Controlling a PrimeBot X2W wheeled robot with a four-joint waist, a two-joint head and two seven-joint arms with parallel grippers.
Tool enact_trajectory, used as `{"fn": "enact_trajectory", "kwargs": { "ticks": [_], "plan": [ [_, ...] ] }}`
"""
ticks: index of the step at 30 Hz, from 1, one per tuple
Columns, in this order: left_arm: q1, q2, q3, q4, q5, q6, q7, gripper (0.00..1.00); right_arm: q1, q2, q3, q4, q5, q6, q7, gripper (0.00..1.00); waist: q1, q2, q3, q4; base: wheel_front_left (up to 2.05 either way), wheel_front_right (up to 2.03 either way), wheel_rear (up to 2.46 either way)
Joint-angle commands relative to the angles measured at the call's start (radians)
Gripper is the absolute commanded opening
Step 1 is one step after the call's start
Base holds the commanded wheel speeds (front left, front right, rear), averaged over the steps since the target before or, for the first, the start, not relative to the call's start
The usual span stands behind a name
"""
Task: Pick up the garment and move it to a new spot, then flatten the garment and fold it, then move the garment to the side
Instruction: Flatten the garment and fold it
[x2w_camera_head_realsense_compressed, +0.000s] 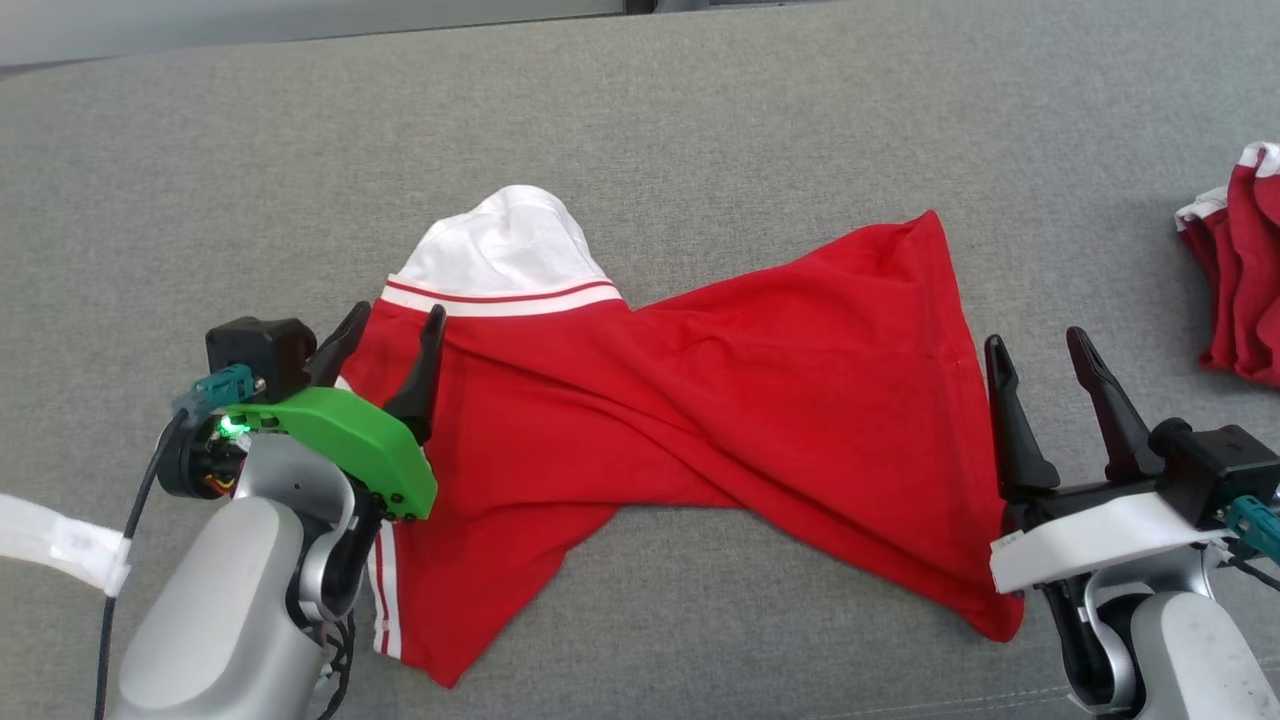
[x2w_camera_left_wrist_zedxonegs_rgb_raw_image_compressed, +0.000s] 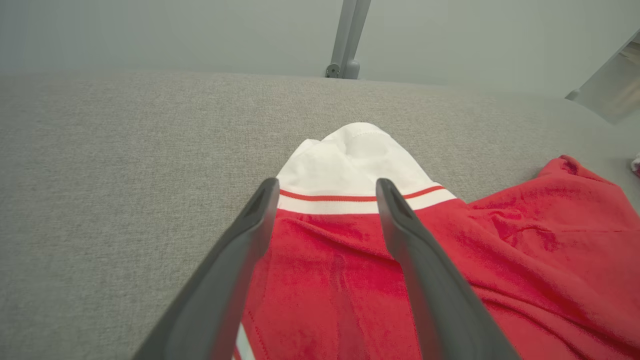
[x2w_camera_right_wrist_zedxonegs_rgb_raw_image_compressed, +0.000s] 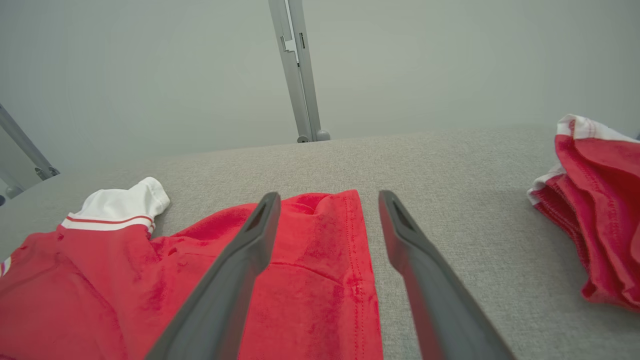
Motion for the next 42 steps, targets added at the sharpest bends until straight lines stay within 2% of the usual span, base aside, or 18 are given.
{"fn": "enact_trajectory", "kwargs": {
  "ticks": [1,4,8,9,11,12,18,24,28,29,32,35,39,40,41,42],
  "plan": [
    [-0.037,0.002,0.001,0.052,-0.013,-0.02,0.017,1.0,-0.018,-0.002,0.006,0.006,0.007,-0.001,-0.007,1.0,0.0,0.0,0.045,-0.043,0.0,0.0,0.0],
    [-0.083,0.004,-0.004,0.169,-0.033,-0.052,0.05,1.0,-0.034,-0.003,0.017,0.02,0.014,-0.001,-0.015,1.0,0.0,0.0,0.059,-0.06,0.0,0.0,0.0],
    [-0.128,0.001,-0.006,0.3,-0.048,-0.066,0.099,1.0,-0.042,0.0,0.019,0.04,0.02,-0.001,-0.026,1.0,0.0,0.0,0.066,-0.073,0.0,0.0,0.0],
    [-0.133,-0.002,-0.008,0.326,-0.055,-0.069,0.11,0.87,-0.043,0.002,0.019,0.045,0.021,-0.001,-0.029,1.0,0.0,0.0,0.066,-0.075,0.0,0.0,0.0],
    [-0.141,-0.005,-0.012,0.364,-0.054,-0.076,0.114,0.07,-0.044,0.003,0.018,0.052,0.027,-0.001,-0.032,1.0,0.0,0.0,0.067,-0.078,0.0,0.0,0.0],
    [-0.141,-0.005,-0.014,0.377,-0.052,-0.076,0.109,0.0,-0.044,0.004,0.016,0.055,0.028,-0.001,-0.033,1.0,0.0,0.0,0.067,-0.078,0.0,0.0,0.0],
    [-0.144,0.004,-0.02,0.384,-0.024,-0.073,0.045,0.0,-0.04,0.008,0.003,0.064,0.032,-0.001,-0.041,1.0,0.0,0.0,0.061,-0.069,0.0,0.0,0.0],
    [-0.102,0.028,-0.023,0.294,0.009,-0.044,-0.038,0.0,-0.026,0.013,-0.013,0.06,0.037,-0.001,-0.04,1.0,0.0,0.0,0.041,-0.043,0.0,0.0,0.0],
    [-0.016,0.053,-0.026,0.154,0.035,0.011,-0.057,0.0,-0.012,0.017,-0.027,0.052,0.031,-0.001,-0.032,1.0,0.0,0.0,0.025,-0.025,0.0,0.0,0.0],
    [0.128,0.068,-0.032,-0.021,0.032,0.083,-0.039,0.0,0.007,0.02,-0.042,0.047,0.037,-0.001,-0.021,1.0,0.0,0.0,0.01,-0.008,0.0,0.0,0.0],
    [0.244,0.07,-0.03,-0.13,0.015,0.141,-0.019,0.0,0.024,0.024,-0.057,0.042,0.037,-0.001,-0.013,1.0,0.0,0.0,0.005,0.004,0.0,0.0,0.0],
    [0.326,0.06,-0.03,-0.19,-0.004,0.173,-0.012,0.0,0.037,0.028,-0.073,0.036,0.037,-0.001,-0.005,1.0,0.0,0.0,0.002,0.017,0.0,0.0,0.0],
    [0.377,0.045,-0.044,-0.206,-0.021,0.186,-0.003,0.0,0.046,0.032,-0.084,0.033,0.036,-0.001,0.005,1.0,0.0,0.0,-0.002,0.025,0.0,0.0,0.0],
    [0.38,0.04,-0.044,-0.206,-0.023,0.189,-0.008,0.1,0.048,0.033,-0.085,0.033,0.035,-0.001,0.007,1.0,0.0,0.0,-0.003,0.025,0.0,0.0,0.0],
    [0.383,0.033,-0.046,-0.204,-0.023,0.19,-0.014,0.49,0.049,0.033,-0.086,0.033,0.031,-0.001,0.011,1.0,0.0,0.0,-0.005,0.026,0.0,0.0,0.0],
    [0.384,0.029,-0.048,-0.203,-0.017,0.193,-0.022,1.0,0.049,0.033,-0.088,0.033,0.027,-0.001,0.013,1.0,0.0,0.0,-0.007,0.027,0.0,0.0,0.0]
  ]
}}
